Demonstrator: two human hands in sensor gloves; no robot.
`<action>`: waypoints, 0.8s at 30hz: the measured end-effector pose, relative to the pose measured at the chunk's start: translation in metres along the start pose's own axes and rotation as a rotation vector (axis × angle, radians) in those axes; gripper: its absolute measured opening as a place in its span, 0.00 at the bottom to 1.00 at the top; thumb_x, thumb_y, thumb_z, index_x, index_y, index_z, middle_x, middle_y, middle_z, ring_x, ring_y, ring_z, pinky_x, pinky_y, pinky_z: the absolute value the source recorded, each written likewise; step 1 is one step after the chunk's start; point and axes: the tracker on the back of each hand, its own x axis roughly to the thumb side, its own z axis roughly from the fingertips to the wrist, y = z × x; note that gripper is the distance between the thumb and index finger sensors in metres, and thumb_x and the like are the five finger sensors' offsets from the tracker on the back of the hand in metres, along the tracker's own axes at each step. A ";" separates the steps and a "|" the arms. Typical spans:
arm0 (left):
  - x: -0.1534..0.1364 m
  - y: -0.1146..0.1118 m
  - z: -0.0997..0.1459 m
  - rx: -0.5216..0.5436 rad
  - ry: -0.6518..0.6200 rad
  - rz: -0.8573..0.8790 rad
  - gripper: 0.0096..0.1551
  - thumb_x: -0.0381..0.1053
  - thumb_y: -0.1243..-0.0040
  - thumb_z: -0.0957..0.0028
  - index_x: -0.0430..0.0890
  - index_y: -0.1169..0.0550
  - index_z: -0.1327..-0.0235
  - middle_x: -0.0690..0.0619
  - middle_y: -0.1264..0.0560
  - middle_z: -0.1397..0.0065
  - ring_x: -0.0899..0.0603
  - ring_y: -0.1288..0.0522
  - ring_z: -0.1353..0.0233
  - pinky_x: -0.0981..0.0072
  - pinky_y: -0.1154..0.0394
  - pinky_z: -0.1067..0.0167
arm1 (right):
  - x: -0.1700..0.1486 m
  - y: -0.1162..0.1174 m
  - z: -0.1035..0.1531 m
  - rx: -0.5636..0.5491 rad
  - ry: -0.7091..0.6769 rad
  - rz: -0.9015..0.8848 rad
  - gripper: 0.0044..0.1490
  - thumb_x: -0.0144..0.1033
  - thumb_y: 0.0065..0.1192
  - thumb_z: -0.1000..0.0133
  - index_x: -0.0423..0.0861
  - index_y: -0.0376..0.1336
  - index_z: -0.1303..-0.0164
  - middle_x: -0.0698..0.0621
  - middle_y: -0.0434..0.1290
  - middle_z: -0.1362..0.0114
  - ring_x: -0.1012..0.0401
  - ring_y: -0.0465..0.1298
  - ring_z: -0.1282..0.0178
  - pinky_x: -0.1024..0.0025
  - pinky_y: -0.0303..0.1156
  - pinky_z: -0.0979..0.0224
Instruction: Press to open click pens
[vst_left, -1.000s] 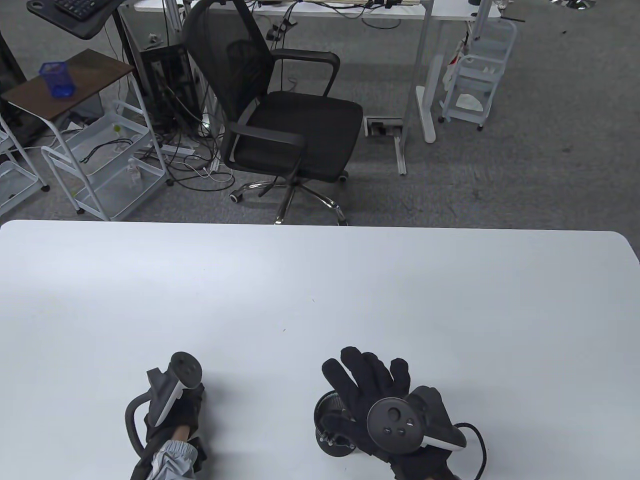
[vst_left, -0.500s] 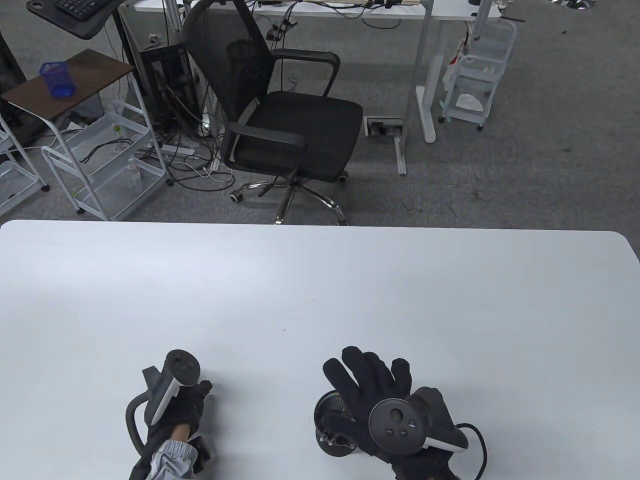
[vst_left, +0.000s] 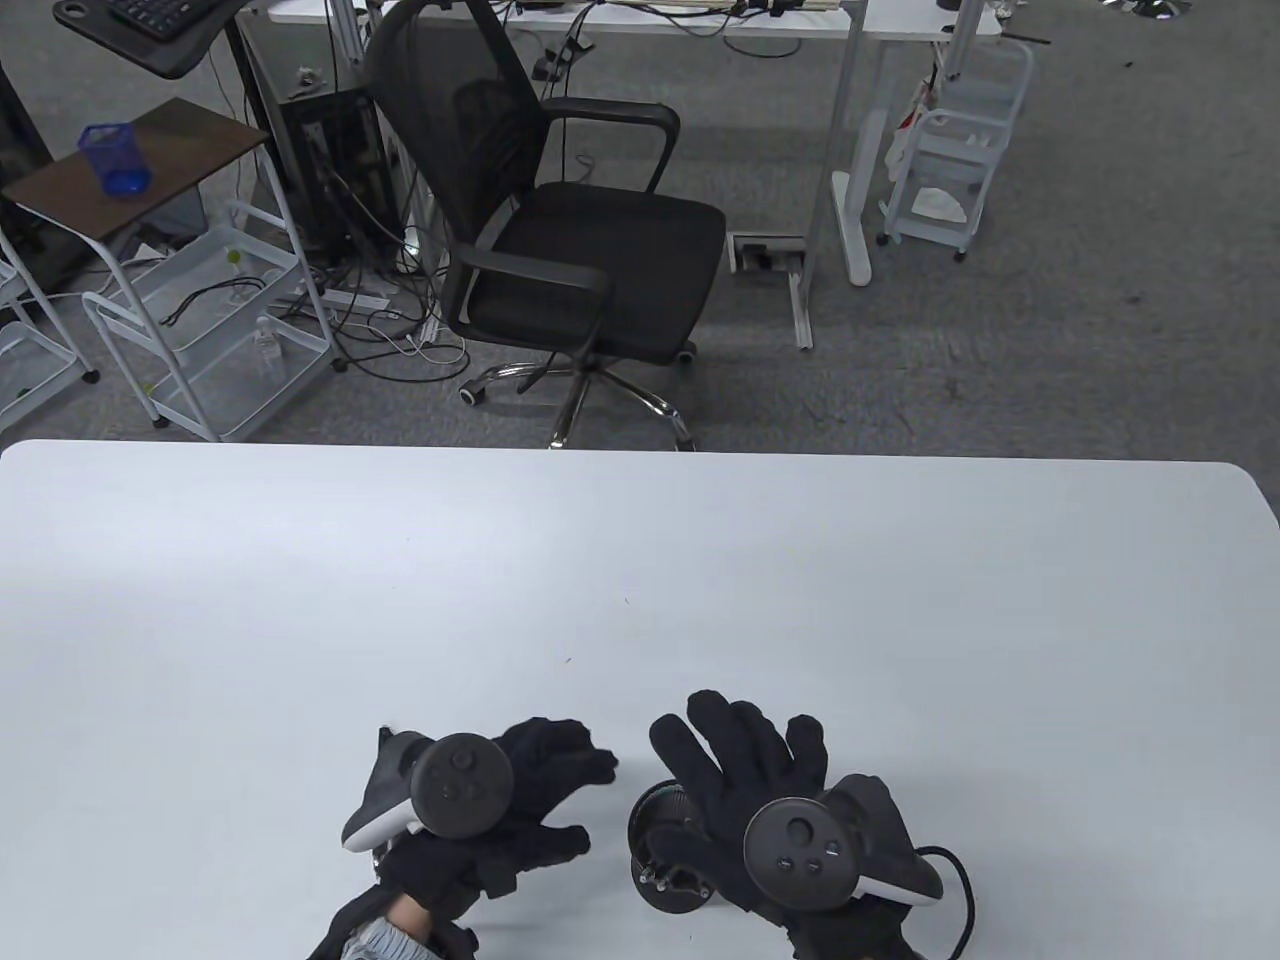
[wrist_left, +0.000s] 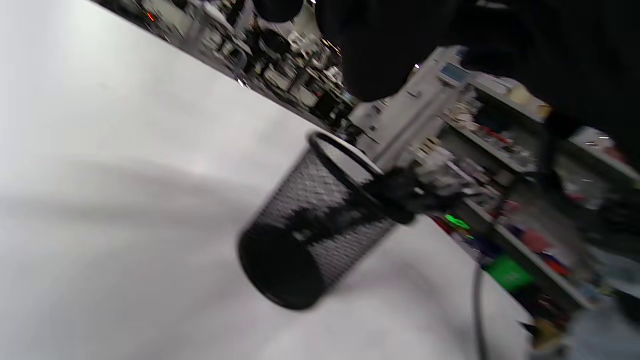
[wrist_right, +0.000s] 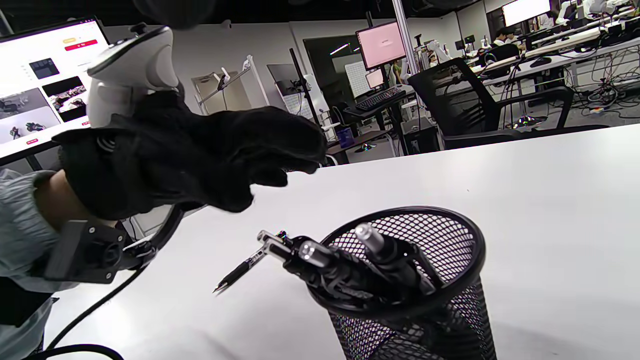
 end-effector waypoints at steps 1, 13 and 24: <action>0.001 -0.006 -0.004 -0.037 -0.021 0.001 0.38 0.52 0.33 0.32 0.58 0.37 0.12 0.44 0.53 0.07 0.29 0.59 0.11 0.26 0.59 0.21 | 0.000 0.000 0.000 0.000 -0.001 0.001 0.50 0.55 0.46 0.30 0.41 0.39 0.06 0.26 0.36 0.07 0.25 0.44 0.14 0.15 0.30 0.29; 0.010 -0.038 -0.026 -0.112 -0.059 -0.041 0.34 0.54 0.35 0.31 0.60 0.33 0.13 0.45 0.59 0.07 0.30 0.68 0.12 0.27 0.66 0.23 | 0.001 0.000 0.001 0.000 -0.002 0.003 0.50 0.55 0.46 0.30 0.41 0.39 0.06 0.26 0.36 0.07 0.24 0.44 0.14 0.15 0.30 0.29; 0.009 -0.044 -0.030 -0.083 -0.055 -0.060 0.30 0.54 0.36 0.31 0.58 0.29 0.16 0.45 0.58 0.08 0.31 0.67 0.12 0.27 0.66 0.23 | 0.001 -0.001 0.001 -0.001 -0.003 0.002 0.50 0.55 0.46 0.30 0.41 0.39 0.06 0.26 0.36 0.07 0.25 0.44 0.14 0.15 0.30 0.29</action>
